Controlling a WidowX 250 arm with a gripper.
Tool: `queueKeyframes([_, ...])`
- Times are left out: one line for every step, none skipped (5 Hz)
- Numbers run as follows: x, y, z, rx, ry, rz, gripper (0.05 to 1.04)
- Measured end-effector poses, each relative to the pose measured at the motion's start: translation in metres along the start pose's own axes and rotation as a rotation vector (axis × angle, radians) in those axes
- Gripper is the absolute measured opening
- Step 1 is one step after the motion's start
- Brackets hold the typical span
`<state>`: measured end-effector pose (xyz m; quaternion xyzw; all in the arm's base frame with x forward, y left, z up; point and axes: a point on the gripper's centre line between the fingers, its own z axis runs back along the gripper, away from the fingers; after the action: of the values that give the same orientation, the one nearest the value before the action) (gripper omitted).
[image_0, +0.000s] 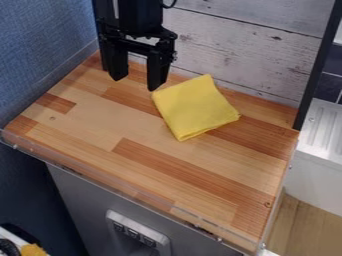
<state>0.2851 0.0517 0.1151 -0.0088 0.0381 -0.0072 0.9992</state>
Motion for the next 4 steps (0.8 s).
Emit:
queueKeyframes([0.008,-0.009,-0.003,0.0,0.006,-0.076,0.998])
queueKeyframes([0.018,-0.018,-0.001,0.014,-0.018,-0.194,0.998])
queueKeyframes([0.028,-0.03,-0.001,0.031,-0.053,-0.346,0.998])
queueKeyframes([0.037,-0.043,-0.006,0.045,-0.076,-0.477,0.998])
